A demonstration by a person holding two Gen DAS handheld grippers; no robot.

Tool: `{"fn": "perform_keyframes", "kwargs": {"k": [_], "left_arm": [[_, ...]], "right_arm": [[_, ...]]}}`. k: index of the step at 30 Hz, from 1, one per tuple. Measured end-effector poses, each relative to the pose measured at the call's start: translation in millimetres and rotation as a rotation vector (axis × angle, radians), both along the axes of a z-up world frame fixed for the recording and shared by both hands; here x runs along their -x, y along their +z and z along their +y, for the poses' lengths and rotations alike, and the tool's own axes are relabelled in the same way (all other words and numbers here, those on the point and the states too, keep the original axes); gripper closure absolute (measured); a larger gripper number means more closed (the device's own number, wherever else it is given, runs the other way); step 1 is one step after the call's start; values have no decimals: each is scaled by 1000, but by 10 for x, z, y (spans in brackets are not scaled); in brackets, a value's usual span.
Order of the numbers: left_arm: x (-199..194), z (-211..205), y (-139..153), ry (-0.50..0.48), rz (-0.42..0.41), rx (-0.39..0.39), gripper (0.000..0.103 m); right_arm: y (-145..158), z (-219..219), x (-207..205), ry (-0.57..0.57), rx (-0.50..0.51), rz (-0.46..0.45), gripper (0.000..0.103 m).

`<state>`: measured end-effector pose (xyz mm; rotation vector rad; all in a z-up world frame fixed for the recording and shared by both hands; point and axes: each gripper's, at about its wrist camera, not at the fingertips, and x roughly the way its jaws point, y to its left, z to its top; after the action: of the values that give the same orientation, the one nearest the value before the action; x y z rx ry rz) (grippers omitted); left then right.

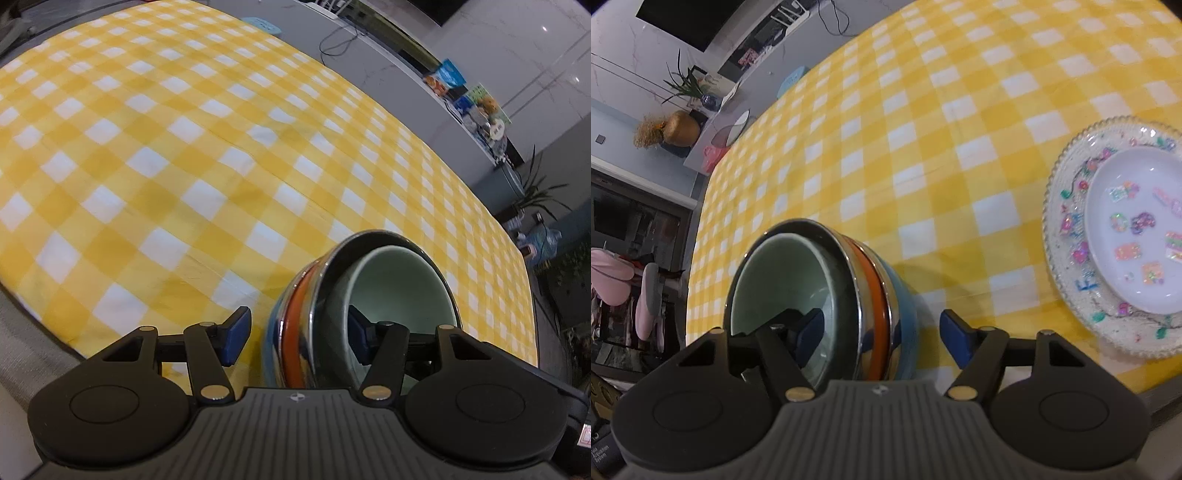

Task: Organize plates and bowls
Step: 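Lift the bowl stack with both grippers and carry it over the plates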

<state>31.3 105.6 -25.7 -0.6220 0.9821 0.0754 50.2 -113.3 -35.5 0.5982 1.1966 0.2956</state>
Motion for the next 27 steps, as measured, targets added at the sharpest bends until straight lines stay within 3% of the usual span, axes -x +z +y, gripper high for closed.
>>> {"fn": "perform_keyframes", "kwargs": {"k": [6, 8, 11, 27], "left_arm": [[-15, -10, -26, -17, 2, 21, 42], [-33, -18, -24, -24, 2, 25, 45], [-41, -24, -17, -28, 2, 24, 46], [-23, -35, 27, -53, -16, -8, 52]], "right_arm": [[-73, -15, -14, -8, -28, 22, 38], [-96, -17, -15, -9, -33, 30, 46], [-134, -49, -20, -14, -75, 47, 49], [-103, -28, 31, -38, -62, 56, 54]]}}
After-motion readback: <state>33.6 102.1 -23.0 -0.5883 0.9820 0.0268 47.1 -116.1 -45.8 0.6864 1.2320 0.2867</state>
